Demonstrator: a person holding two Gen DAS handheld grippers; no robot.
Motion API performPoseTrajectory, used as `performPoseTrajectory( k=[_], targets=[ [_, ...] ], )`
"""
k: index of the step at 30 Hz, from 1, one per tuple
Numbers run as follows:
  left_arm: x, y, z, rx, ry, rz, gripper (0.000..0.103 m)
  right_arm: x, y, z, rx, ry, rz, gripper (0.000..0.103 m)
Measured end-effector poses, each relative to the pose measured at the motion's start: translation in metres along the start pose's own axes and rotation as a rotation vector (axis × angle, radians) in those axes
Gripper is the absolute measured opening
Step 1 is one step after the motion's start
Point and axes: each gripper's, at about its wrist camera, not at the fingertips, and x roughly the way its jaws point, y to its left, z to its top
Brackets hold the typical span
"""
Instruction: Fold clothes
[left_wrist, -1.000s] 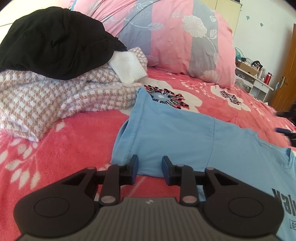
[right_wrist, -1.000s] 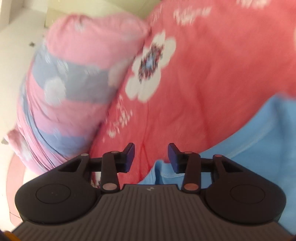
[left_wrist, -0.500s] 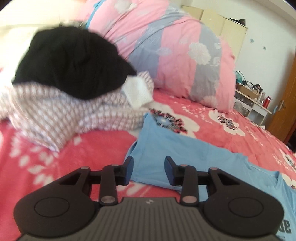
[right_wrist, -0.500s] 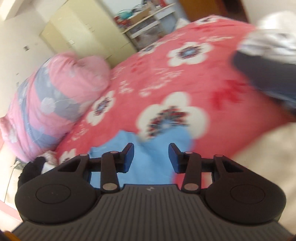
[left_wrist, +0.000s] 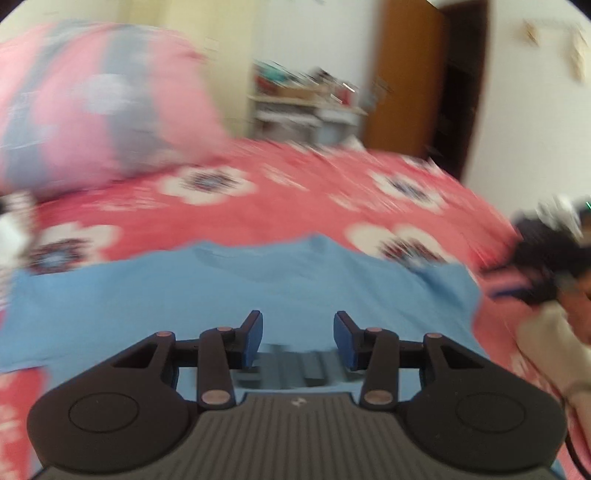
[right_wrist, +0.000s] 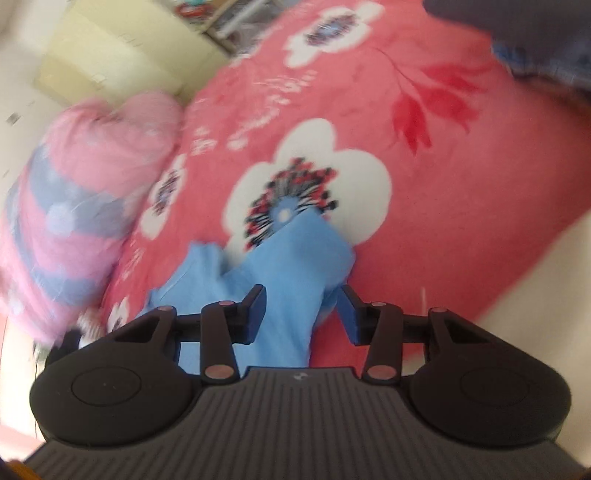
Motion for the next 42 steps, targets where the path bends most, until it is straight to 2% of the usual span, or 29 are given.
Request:
performPoseTrajectory(
  k=[3,5,6,7,8,10,13,16,17,19,20,21,22,26,27,29,32,36,39,42],
  targets=[
    [0.046,-0.026,-0.004,0.044,0.069,-0.048,0.043,0.031,-0.012,0.010,0.071,0.016,-0.004,0.044],
    [0.068,-0.037,-0.011,0.067,0.109,-0.057,0.043,0.044,-0.016,0.013,0.074,0.015,0.005,0.044],
    [0.076,-0.040,-0.014,0.071,0.128,-0.058,0.043,0.047,-0.016,0.014,0.058,0.009,0.013,0.039],
    [0.081,-0.041,-0.017,0.063,0.145,-0.061,0.042,0.049,-0.014,0.015,0.033,-0.002,0.023,0.015],
    [0.083,-0.038,-0.020,0.048,0.155,-0.066,0.042,0.047,-0.009,0.015,-0.005,-0.015,0.035,0.006],
    [0.082,-0.028,-0.023,0.012,0.159,-0.072,0.041,0.041,0.006,0.014,-0.101,-0.044,0.063,0.006],
    [0.075,-0.004,-0.022,-0.044,0.150,-0.057,0.041,0.027,0.049,-0.001,-0.353,-0.060,0.160,0.006],
    [0.065,0.024,-0.018,-0.102,0.150,-0.029,0.041,0.019,0.097,-0.034,-0.678,0.031,0.248,0.010],
    [0.063,0.032,-0.018,-0.118,0.152,-0.024,0.041,0.019,0.108,-0.049,-0.784,0.070,0.250,0.012],
    [0.057,0.043,-0.017,-0.134,0.151,-0.013,0.041,0.017,0.126,-0.077,-0.954,0.134,0.232,0.035],
    [0.054,0.046,-0.016,-0.133,0.147,-0.011,0.041,0.013,0.128,-0.083,-0.964,0.142,0.236,0.040],
    [0.051,0.048,-0.015,-0.131,0.142,-0.013,0.041,0.007,0.128,-0.086,-0.946,0.143,0.250,0.045],
    [0.049,0.048,-0.013,-0.126,0.134,-0.020,0.041,-0.001,0.124,-0.083,-0.883,0.138,0.269,0.047],
    [0.040,0.033,-0.007,-0.059,0.079,-0.072,0.042,-0.035,0.080,-0.056,-0.445,0.089,0.360,0.048],
    [0.038,0.024,-0.005,-0.021,0.064,-0.088,0.043,-0.036,0.070,-0.054,-0.372,0.082,0.367,0.048],
    [0.036,0.001,-0.004,0.091,0.028,-0.109,0.047,-0.032,0.056,-0.057,-0.293,0.078,0.356,0.048],
    [0.035,-0.041,-0.008,0.326,-0.029,-0.116,0.050,-0.024,0.035,-0.062,-0.174,0.070,0.339,0.048],
    [0.049,-0.088,-0.021,0.609,-0.050,-0.098,0.050,-0.014,0.010,-0.071,-0.034,0.052,0.319,0.048],
    [0.063,-0.107,-0.024,0.693,-0.042,-0.119,0.049,-0.005,0.002,-0.084,-0.016,0.003,0.314,0.045],
    [0.077,-0.114,-0.022,0.702,-0.023,-0.141,0.043,0.004,-0.002,-0.093,-0.051,-0.043,0.279,0.031]
  ],
)
